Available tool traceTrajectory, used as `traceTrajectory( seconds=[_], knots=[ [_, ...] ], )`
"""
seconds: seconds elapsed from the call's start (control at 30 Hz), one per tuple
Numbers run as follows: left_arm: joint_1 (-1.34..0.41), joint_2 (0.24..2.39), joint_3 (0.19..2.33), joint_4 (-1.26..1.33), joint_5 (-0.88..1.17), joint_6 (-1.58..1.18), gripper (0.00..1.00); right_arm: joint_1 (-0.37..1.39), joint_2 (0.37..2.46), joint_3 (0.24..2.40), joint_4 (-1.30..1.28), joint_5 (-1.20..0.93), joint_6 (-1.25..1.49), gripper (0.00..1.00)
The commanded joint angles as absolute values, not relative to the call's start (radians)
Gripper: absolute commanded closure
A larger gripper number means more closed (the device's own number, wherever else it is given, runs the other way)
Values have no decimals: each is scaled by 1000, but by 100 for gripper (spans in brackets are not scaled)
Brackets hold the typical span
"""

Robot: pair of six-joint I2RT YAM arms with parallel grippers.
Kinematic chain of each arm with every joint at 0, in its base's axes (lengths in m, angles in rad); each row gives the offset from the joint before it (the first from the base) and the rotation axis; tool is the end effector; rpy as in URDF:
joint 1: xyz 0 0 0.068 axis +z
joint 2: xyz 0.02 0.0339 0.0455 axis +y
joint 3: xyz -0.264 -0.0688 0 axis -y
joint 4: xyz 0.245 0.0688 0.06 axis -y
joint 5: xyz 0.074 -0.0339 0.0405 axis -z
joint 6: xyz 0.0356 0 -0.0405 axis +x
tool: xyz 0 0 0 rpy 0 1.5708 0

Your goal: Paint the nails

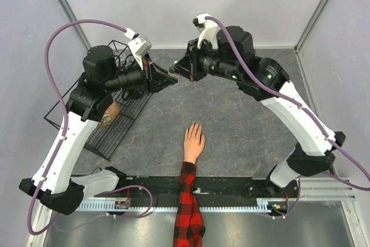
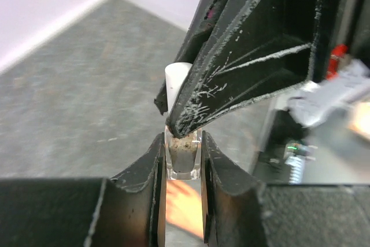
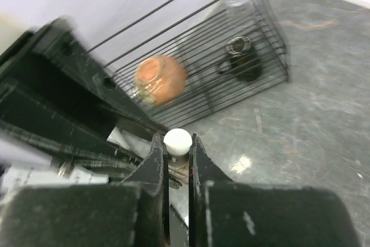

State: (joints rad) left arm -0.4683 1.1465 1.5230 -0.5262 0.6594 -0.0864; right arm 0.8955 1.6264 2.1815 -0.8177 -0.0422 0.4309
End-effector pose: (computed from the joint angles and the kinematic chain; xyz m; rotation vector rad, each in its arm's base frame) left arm 0.1848 -0.1179 0.4847 0.8212 1.5878 -0.9684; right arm 0.1970 0.2484 0.5288 -0.4784 1.8856 0.9505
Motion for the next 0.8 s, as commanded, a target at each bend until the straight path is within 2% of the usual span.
traceTrajectory(
  seconds=[0.0, 0.03, 0.07, 0.1, 0.13, 0.17, 0.2, 0.23, 0.3, 0.33, 0.4, 0.43, 0.47, 0.5, 0.53, 0.57, 0.63, 0.77],
  knots=[
    [-470, 1100, 1510, -207, 1178, -301, 98, 871, 1524, 2012, -610, -507, 325, 100],
    [-469, 1095, 1476, -48, 1262, -413, 98, 870, 1464, 1891, -460, -707, 346, 100],
    [-469, 1092, 1380, 154, 1319, -751, 98, 868, 1439, 1838, -368, -809, 391, 100],
    [-469, 1098, 1329, 677, 1369, -955, 98, 868, 1418, 1791, -272, -893, 444, 100],
    [-469, 1112, 1295, 865, 1379, -1139, 98, 868, 1384, 1690, -32, -970, 618, 100],
    [-468, 1127, 1281, 958, 1384, -1330, 98, 868, 1372, 1652, 76, -1045, 694, 100],
    [-468, 1127, 1276, 953, 1376, -1325, 98, 868, 1364, 1632, 136, -1067, 740, 100],
    [-465, 1106, 1269, 833, 1370, -1287, 98, 868, 1359, 1626, 143, -1072, 758, 100],
    [-454, 1071, 1279, 571, 1314, -998, 98, 868, 1348, 1618, 123, -1052, 743, 100],
    [-454, 1033, 1299, 202, 1263, -715, 98, 870, 1336, 1615, 97, -1040, 733, 100],
    [-454, 1013, 1356, 8, 1121, -551, 98, 868, 1328, 1629, 34, -955, 677, 100],
    [-453, 1012, 1374, -62, 1088, -498, 98, 868, 1324, 1661, -80, -909, 645, 94],
    [-453, 1017, 1406, -168, 1056, -409, 98, 867, 1328, 1680, -141, -864, 579, 80],
    [-453, 1019, 1419, -202, 998, -381, 98, 868, 1328, 1696, -190, -768, 556, 47],
    [-454, 1023, 1433, -233, 973, -321, 98, 867, 1330, 1727, -284, -714, 526, 32],
    [-454, 1029, 1454, -283, 947, -301, 98, 868, 1324, 1730, -317, -660, 499, 13],
    [-454, 1032, 1477, -320, 873, -244, 98, 868, 1316, 1747, -406, -484, 473, 2],
    [-454, 1035, 1497, -362, 799, -190, 98, 868, 1341, 1819, -540, -218, 480, 2]
  ],
)
